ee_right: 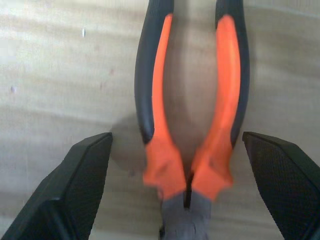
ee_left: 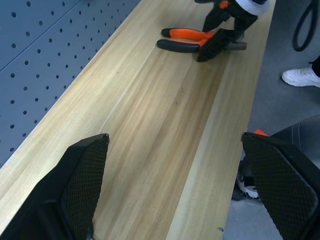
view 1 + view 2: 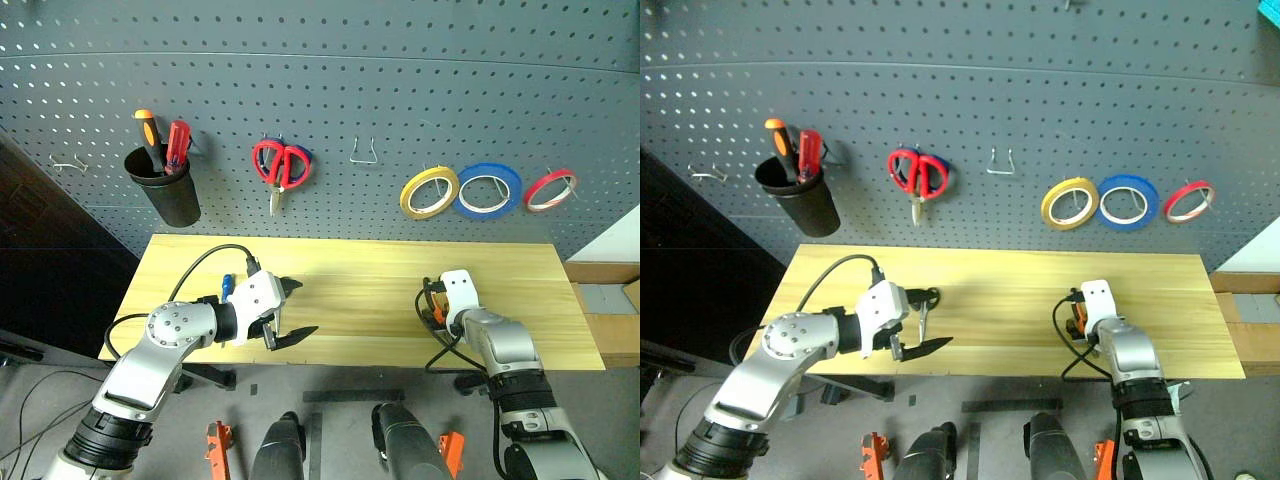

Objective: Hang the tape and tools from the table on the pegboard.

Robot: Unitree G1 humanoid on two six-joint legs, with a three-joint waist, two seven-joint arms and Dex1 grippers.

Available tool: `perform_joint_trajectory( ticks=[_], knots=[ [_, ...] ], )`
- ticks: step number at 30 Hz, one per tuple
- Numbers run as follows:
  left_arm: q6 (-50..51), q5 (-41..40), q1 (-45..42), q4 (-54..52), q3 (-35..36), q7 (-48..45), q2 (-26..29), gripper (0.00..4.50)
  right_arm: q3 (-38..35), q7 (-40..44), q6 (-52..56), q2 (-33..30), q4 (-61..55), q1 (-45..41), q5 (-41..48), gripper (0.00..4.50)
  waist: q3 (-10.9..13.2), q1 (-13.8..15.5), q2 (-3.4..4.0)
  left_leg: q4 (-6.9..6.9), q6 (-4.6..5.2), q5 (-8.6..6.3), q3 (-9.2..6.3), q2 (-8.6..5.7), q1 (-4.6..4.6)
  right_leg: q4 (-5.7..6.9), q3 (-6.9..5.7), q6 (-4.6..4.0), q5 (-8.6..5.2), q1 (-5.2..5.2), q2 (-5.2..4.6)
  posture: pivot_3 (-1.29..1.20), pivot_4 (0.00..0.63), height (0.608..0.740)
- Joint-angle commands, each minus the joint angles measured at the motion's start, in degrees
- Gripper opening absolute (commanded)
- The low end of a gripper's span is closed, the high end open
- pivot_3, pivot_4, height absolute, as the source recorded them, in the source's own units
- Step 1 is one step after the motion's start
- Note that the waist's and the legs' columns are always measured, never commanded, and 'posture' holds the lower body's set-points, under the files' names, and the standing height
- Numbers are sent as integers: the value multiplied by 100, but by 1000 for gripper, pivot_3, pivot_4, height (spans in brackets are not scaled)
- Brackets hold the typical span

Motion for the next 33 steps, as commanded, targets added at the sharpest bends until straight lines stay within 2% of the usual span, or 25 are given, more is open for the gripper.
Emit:
perform_joint_trajectory(
  ticks=[1, 3, 4, 6, 10, 15, 18, 24, 27, 33],
  knots=[
    [-1, -19, 40, -260, 9, 3, -7, 4500, -171, 55, 60, -90, 522, -174, 140, 4474, 0, -4, -1, 0, 0, 0, 0, 0, 0, 2, 0, 0, 0, -1, 0, -114, 252, 740],
    [17, -23, 49, -271, 17, 2, -5, 4500, -390, 31, 321, -24, 727, -305, 326, 4474, -1, -5, -1, 0, 0, 0, 0, 0, 2, 6, 0, 0, 0, 0, 0, -114, 252, 740],
    [26, -29, 57, -276, 25, 3, -3, 4500, -433, 54, 394, -12, 799, -350, 391, 4306, -2, -6, -3, 0, 0, 0, -1, 0, 4, 8, 0, -1, -1, 0, 1, -114, 252, 740],
    [49, -41, 78, -285, 49, 23, -11, 4500, -366, 91, 403, -18, 846, -389, 395, 3873, -4, -8, -6, 2, 1, 0, -2, 0, 5, 12, 0, -1, -1, 0, 2, -114, 252, 740],
    [324, -288, 224, -333, 229, 190, -164, 4500, 83, 50, -59, -1, 709, -284, 135, 2724, -7, -29, -11, 2, 1, 0, -2, 1, 5, 12, 0, -2, -1, 0, 3, -114, 252, 740],
    [474, -487, 511, -439, 568, 582, -427, 4500, 551, -133, -683, 250, -392, 51, -74, 2725, -7, -112, -12, 2, 1, 0, -3, 3, 5, 18, 0, -2, -2, -4, 4, -105, 257, 740],
    [449, -824, 803, -673, 967, 747, -619, 4500, 747, -265, -959, 702, -1973, 230, 40, 2725, 0, -140, -2, 1, 0, 0, -1, 7, 2, 31, 4, -7, -5, -17, 8, -102, 259, 740],
    [388, -1161, 947, -938, 1502, 1405, -1214, 4500, 912, -328, -1920, 1491, -3521, -27, 325, 2725, 5, -80, 5, 2, -2, 2, -3, 10, -1, 36, 3, -9, -6, -22, 10, -98, 260, 740],
    [499, -1313, 909, -1045, 1576, 1556, -1353, 4500, 826, -351, -2305, 1686, -3417, -525, 407, 2725, 5, -66, 4, 2, -2, 2, -4, 10, -1, 31, 0, -9, -6, -18, 9, -98, 259, 740],
    [769, -1377, 432, -1097, 1512, 1682, -1222, 4500, 432, -623, -4164, 1659, -1332, -2478, 273, 2724, 17, 5, 3, 4, 0, 8, -5, 9, -3, 37, -5, -16, -1, -25, 11, -72, 257, 740]
  ],
)
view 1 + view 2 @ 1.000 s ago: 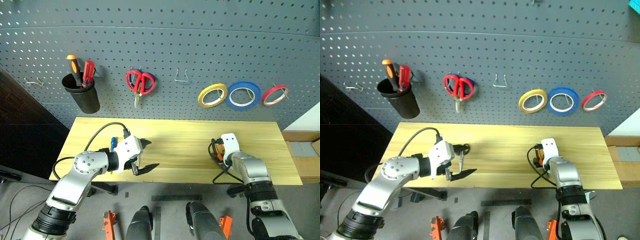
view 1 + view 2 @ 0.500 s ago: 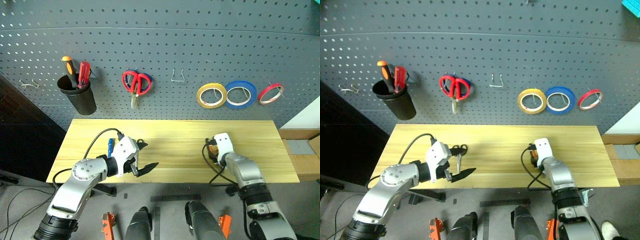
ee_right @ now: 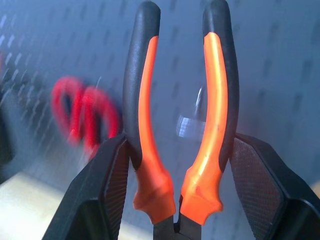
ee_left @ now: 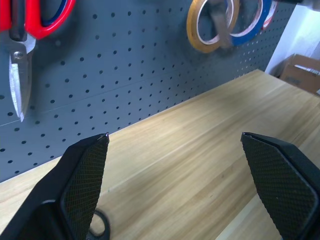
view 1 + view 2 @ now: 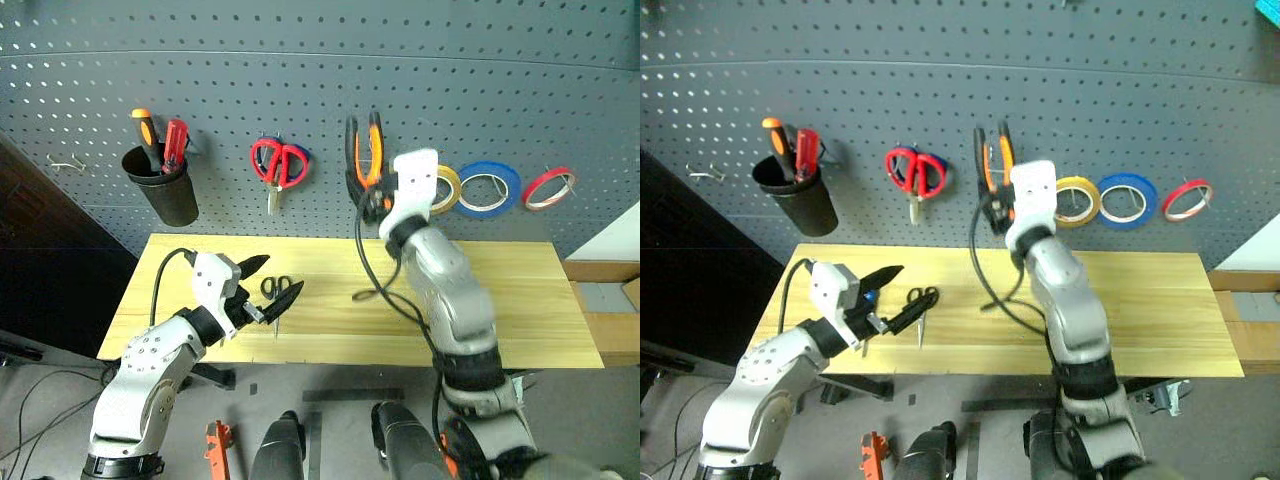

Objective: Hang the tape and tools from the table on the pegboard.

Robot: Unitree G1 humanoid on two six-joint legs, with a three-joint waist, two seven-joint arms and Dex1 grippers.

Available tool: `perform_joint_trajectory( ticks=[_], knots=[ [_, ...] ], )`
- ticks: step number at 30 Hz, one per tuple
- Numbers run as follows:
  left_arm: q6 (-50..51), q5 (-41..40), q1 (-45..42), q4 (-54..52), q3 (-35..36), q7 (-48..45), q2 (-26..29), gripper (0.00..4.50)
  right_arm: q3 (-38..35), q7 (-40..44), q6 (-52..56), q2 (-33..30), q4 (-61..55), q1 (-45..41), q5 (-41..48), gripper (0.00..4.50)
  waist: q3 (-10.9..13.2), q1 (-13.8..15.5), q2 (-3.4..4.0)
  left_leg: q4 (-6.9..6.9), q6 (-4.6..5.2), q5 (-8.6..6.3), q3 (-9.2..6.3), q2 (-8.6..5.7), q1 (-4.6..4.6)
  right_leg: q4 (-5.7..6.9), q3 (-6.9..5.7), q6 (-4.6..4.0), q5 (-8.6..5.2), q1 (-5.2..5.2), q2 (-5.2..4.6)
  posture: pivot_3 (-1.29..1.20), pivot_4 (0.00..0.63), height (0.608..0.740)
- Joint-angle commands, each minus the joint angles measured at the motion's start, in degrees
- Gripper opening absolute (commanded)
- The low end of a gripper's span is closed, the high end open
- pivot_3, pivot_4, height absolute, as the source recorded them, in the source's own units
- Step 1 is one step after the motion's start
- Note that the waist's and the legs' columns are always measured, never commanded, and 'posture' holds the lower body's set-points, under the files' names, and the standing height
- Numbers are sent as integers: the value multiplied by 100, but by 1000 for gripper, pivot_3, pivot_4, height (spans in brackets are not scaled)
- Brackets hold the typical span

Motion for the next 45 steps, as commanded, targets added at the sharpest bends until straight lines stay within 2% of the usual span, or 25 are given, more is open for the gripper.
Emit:
perform_joint_trajectory(
  ticks=[1, 6, 11, 15, 19, 24, 30, 32, 36, 41, 45],
  knots=[
    [91, -89, -324, -284, 12, 110, 77, 4500, -212, -194, -1414, -17, 864, -886, -97, 2724, 0, 6, 0, -1, 0, 0, -1, 3, 3, 1, -2, -2, -2, 1, 4, -72, 257, 740],
    [277, -126, -792, -401, -104, 292, 6, 4500, -439, -433, -2613, -121, 2548, -1842, -174, 2724, -1, 27, -2, -16, 1, -1, -1, 9, 2, -2, -5, -22, 4, 3, 10, -42, 253, 740],
    [338, -110, -859, -464, -166, 337, -2, 4500, -479, -632, -3380, -83, 3472, -2151, -227, 2724, -1, 23, -2, -16, 1, -2, 1, 8, -6, -4, -4, -37, 13, -1, 8, -33, 251, 740],
    [299, -58, -871, -413, -227, 358, -8, 4500, -344, -806, -3864, -96, 3874, -1966, -451, 2724, -1, 36, -2, -10, 1, 1, -5, 9, 1, 2, -6, -29, 8, 0, 11, -33, 253, 740],
    [251, -28, -867, -369, -277, 383, -13, 4500, -202, -883, -4090, -143, 3815, -1503, -689, 2724, -1, 51, -2, -9, 2, 4, -7, 8, 2, 4, -6, -17, 1, 4, 11, -33, 253, 740],
    [157, 46, -831, -278, -302, 408, -29, 4500, -80, -1022, -4133, -148, 3636, -1125, -928, 2724, 0, 48, -1, -17, 2, 4, -6, 9, -8, -1, -6, -42, 16, -5, 11, -44, 252, 740],
    [120, 264, -823, -134, -345, 549, -43, 4500, 40, -629, -3433, -42, 3124, -780, -747, 2724, 0, 46, -2, -17, 2, 4, -7, 9, -8, 0, -8, -42, 15, -6, 11, -50, 249, 740],
    [205, 343, -756, -98, -373, 600, -8, 4500, 23, -525, -3009, 1, 2769, -557, -624, 3443, -1, 46, -2, -17, 2, 4, -8, 9, -7, 0, -9, -40, 14, -5, 11, -54, 247, 740],
    [370, 439, -613, -100, -430, 686, -1, 4500, 92, -246, -2052, -62, 2004, -107, -503, 4474, -1, 45, -2, -17, 3, 4, -8, 9, -6, 0, -9, -39, 13, -4, 11, -62, 247, 740],
    [617, 436, -487, -124, -428, 885, -80, 4500, 201, 201, -727, -232, 828, 497, -296, 4474, -1, 45, -2, -14, 2, 4, -9, 9, -6, 2, -9, -30, 8, -4, 11, -72, 250, 740],
    [1046, 487, -218, -176, -434, 1141, -53, 4500, 405, 870, 573, -490, -322, 1065, 209, 4474, -1, 41, -2, -13, 2, 4, -10, 10, -4, 1, -8, -14, -2, -2, 11, -78, 253, 740]
  ],
)
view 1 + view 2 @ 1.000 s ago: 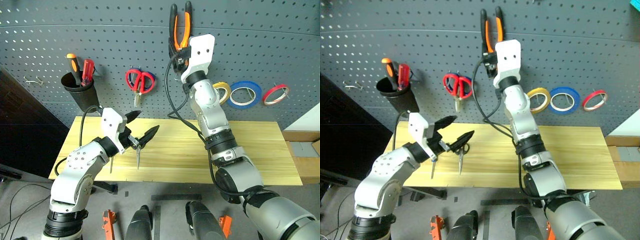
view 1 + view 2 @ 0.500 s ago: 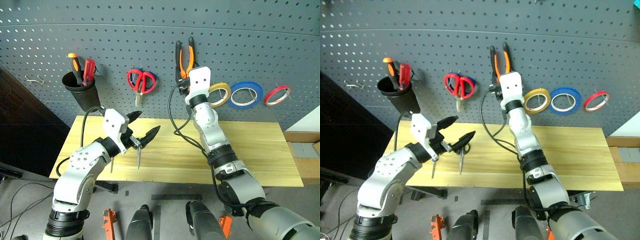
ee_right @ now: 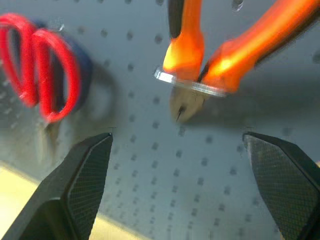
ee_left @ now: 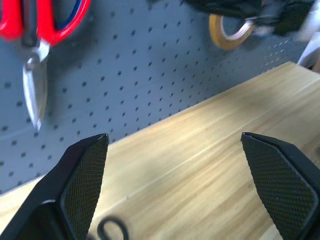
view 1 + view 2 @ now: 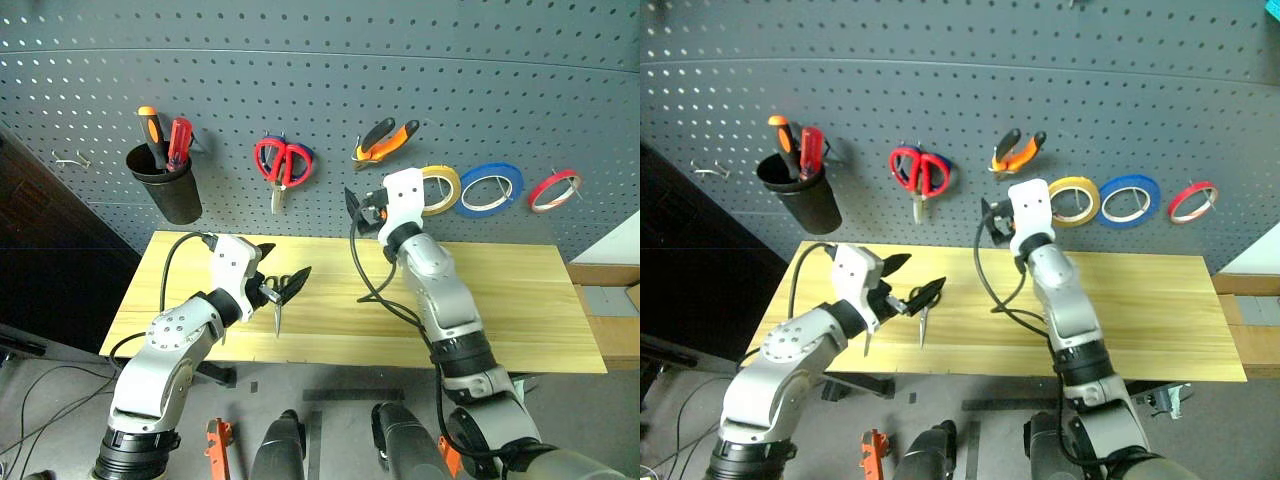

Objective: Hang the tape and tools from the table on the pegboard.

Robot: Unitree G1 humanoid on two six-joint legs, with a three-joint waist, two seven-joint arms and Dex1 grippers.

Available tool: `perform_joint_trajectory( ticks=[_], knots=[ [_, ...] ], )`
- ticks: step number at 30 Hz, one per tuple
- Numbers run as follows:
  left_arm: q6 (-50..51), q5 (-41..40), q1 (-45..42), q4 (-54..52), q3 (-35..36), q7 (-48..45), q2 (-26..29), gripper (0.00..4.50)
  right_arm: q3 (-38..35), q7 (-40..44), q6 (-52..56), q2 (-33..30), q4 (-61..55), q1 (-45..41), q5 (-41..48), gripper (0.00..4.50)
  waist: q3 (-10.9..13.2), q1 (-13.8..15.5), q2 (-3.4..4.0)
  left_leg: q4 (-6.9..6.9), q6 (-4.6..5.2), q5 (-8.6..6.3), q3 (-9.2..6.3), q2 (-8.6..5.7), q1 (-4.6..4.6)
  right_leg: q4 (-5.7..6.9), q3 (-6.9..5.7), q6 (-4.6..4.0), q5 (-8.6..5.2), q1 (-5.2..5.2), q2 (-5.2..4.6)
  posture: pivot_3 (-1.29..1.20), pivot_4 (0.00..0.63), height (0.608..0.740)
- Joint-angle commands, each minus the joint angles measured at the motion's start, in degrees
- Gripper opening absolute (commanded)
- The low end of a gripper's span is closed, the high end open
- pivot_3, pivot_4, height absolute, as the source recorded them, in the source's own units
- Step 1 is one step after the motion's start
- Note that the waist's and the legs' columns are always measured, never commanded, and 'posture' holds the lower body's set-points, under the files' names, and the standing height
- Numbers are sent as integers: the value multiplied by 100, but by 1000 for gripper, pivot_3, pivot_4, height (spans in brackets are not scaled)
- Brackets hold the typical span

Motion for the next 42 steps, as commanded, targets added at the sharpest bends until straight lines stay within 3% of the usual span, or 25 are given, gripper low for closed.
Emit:
perform_joint_trajectory(
  ticks=[1, 6, 15, 30, 36, 42],
  knots=[
    [445, 147, 267, -152, 18, 369, -10, 4500, 267, 624, 1130, -217, -1146, 382, 520, 4474, 0, -2, 0, -1, 0, 0, 0, 0, 0, 0, 0, 0, 0, 0, 0, -80, 254, 740],
    [1552, 575, 419, 102, -54, 1258, -181, 4500, 552, 1209, 2573, -619, -2331, 988, 1287, 4474, 0, -18, 0, -1, 0, 0, 0, 6, 2, 0, 0, -1, -3, 0, 5, -87, 257, 740],
    [2472, 905, -81, 1003, -134, 1984, -790, 4500, 757, 1250, 3394, -859, -2882, 1193, 1677, 4474, 0, -13, -2, 7, -1, 0, 1, 28, 7, -2, -2, -5, -2, 3, 31, -103, 267, 740],
    [1513, 1691, -1682, 4040, -445, 2623, -1687, 4500, 764, 1253, 3860, -925, -3067, 1214, 2033, 4474, 2, -12, -5, 4, -2, -1, 0, 30, 3, -10, -6, -3, -1, 4, 35, -129, 278, 740],
    [1294, 1740, -1909, 4632, -327, 2658, -1879, 4500, 863, 1371, 4117, -1183, -3264, 1259, 2243, 4474, 2, -34, -5, 4, -2, -1, 2, 30, 11, -10, -4, -3, -1, 12, 35, -147, 282, 740],
    [1327, 1722, -1725, 4542, -116, 2653, -1865, 2653, 803, 1297, 4198, -1301, -3316, 1240, 2320, 4500, 2, -59, -5, 5, -2, -1, 2, 30, 20, -10, -3, -2, -1, 19, 35, -154, 281, 740]
  ],
)
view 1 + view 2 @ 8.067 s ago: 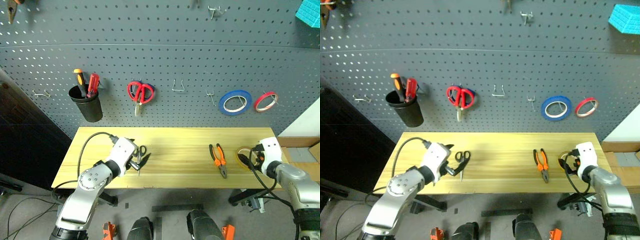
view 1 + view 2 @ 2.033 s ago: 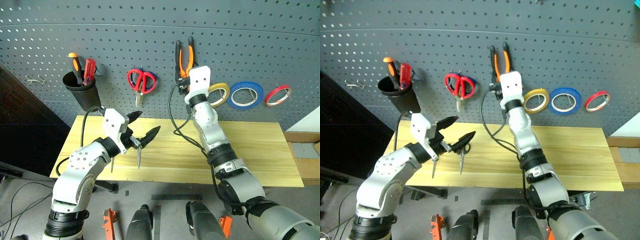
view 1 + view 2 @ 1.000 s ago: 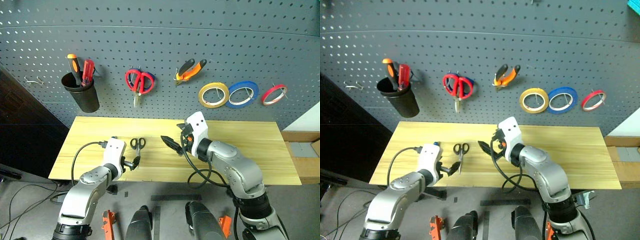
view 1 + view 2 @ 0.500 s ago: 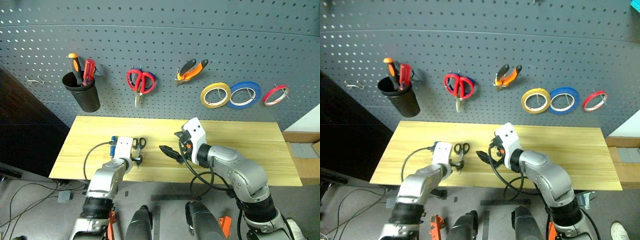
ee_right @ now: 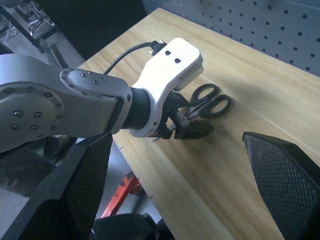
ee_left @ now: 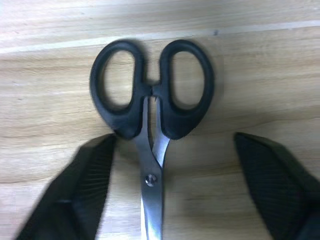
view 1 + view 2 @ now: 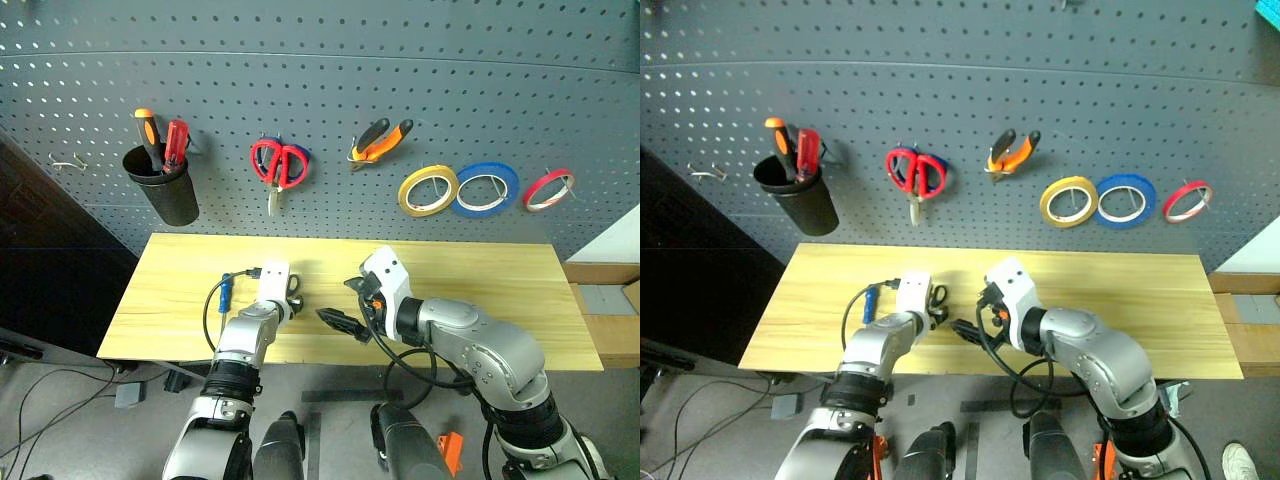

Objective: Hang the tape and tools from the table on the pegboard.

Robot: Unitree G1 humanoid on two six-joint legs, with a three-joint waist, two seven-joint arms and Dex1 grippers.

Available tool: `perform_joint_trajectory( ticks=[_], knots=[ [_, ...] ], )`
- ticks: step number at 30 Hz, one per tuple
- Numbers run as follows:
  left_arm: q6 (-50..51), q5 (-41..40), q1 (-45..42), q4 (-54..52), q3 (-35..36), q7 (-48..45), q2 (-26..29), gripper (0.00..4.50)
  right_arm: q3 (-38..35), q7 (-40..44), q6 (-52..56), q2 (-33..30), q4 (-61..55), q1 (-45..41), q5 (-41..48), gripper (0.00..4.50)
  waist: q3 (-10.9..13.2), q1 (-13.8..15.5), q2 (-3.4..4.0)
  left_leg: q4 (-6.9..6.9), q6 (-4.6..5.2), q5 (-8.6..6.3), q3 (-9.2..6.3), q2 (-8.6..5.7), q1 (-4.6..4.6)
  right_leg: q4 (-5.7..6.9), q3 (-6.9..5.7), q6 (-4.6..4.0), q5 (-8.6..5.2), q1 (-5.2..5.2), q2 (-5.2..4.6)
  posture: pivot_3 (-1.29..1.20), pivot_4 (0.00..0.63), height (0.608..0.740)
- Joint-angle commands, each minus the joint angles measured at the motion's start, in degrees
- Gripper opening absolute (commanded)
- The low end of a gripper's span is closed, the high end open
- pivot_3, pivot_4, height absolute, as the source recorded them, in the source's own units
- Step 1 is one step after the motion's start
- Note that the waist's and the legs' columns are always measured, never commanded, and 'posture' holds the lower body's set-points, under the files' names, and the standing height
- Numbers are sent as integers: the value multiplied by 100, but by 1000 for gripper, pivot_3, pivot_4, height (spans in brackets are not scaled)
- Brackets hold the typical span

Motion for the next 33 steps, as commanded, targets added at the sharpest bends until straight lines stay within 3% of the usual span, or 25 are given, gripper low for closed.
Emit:
perform_joint_trajectory(
  ticks=[1, 7, 8, 18, 24, 27, 33],
  knots=[
    [130, 69, 286, 181, 65, 52, 42, 2342, -71, -27, 11, -33, -310, 4, 122, 4500, 0, -18, 0, 0, 0, 0, 0, 0, 0, 0, 0, 0, 0, 0, 0, -152, 278, 740],
    [48, 59, 405, 48, 80, -54, 58, 451, -55, -77, 15, -57, -283, -35, 158, 4500, 0, -49, 0, -1, 0, 0, 1, 0, 0, -1, 0, 0, 0, 0, 0, -152, 278, 740],
    [19, -47, 433, -12, 161, -102, 4, 296, -50, -82, 8, -59, -278, -43, 158, 4500, 0, -59, 0, -1, 0, 0, 1, 0, 0, -2, 0, 0, 0, 0, 0, -152, 278, 740],
    [-492, -46, 781, -797, 172, -341, -14, 297, 59, -14, -258, -318, -390, -60, 24, 4500, 0, -103, 0, -4, -2, -1, 2, 0, -8, -13, 1, 0, 0, -3, 0, -148, 273, 740],
    [-1273, 254, 2085, -2926, -417, -1033, 726, 297, 212, 65, -1347, -992, -682, 173, -582, 4500, 4, -111, -5, -15, -17, -10, 4, 8, -23, -27, 2, 0, -2, -19, 3, -154, 271, 740],
    [-1543, 256, 2630, -3880, -373, -1167, 1010, 297, 62, 155, -1957, -1186, -749, 168, -769, 4500, 9, -115, -2, -18, -34, -21, 11, 20, -23, -42, 8, -3, -3, -19, 12, -154, 277, 740],
    [-2330, 385, 2630, -4867, -66, -1156, 1280, 297, -343, 171, -2435, -914, -863, -70, -591, 4500, 24, -87, -19, -15, -35, -22, 10, 21, -32, -64, 8, -15, -10, -16, 12, -150, 276, 740]
  ],
)
